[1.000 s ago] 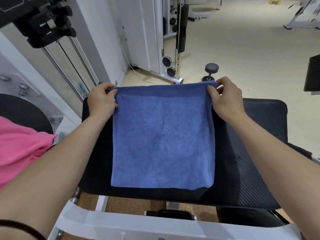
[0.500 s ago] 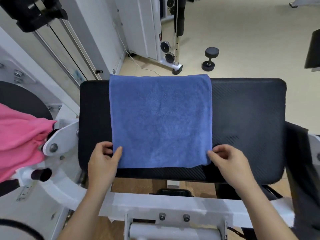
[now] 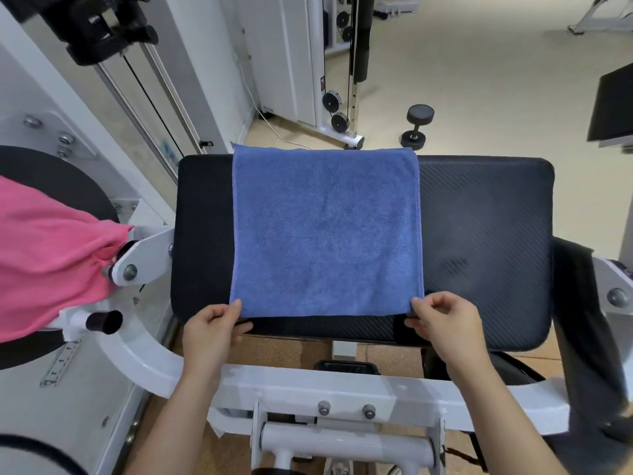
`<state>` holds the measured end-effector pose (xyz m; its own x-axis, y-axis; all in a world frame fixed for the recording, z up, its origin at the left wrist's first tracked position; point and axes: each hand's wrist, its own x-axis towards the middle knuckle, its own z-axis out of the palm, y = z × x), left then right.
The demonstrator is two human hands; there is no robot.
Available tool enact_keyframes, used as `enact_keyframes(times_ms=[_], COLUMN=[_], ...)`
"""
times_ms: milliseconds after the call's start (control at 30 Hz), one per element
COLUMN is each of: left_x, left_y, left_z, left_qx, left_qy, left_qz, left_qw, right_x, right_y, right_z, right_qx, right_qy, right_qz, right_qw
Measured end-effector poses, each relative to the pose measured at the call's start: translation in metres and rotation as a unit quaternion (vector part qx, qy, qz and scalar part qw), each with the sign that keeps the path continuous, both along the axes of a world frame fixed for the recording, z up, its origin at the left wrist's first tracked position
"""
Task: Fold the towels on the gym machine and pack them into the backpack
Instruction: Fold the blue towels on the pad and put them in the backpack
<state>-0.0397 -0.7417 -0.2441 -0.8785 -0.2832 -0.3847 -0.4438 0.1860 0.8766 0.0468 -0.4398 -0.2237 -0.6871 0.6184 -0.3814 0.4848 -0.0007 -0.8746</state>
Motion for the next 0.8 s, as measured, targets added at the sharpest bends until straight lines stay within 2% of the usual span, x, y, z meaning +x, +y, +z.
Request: enact_keyframes(times_ms=[200,300,367,467,567,667,800], left_x=[-0.001,0.003,0.006,0.007,0.008,0.006,0.003], left_y=[-0.006,-0.008,-0.012,-0.018,-0.023,-0.023,-0.022], left_z=[-0.004,-0.009,-0.012,-0.012,-0.015,-0.017,-0.015], left_qx=[0.084,0.071,0.035,-0.033,-0.085,-0.195,-0.275], left_qy=[0.014,0.055,0.096,0.112,0.089,0.146,0.211], left_qz=[0.072,0.035,-0.025,-0.128,-0.197,-0.217,-0.225], left_qw=[0.994,0.995,0.994,0.985,0.973,0.945,0.911], right_x=[0.007,0.010,0.013,0.014,0.013,0.013,0.013], right_y=[0.003,0.003,0.004,0.010,0.020,0.028,0.034], right_z=[-0.016,-0.024,-0.026,-0.022,-0.024,-0.030,-0.030], right_qx=[0.001,0.134,0.245,0.324,0.394,0.511,0.574], right_qy=[0.039,0.080,0.102,0.134,0.089,0.103,0.128], right_qz=[-0.075,0.021,0.130,0.236,0.306,0.326,0.303], right_qw=[0.996,0.988,0.955,0.906,0.862,0.789,0.750])
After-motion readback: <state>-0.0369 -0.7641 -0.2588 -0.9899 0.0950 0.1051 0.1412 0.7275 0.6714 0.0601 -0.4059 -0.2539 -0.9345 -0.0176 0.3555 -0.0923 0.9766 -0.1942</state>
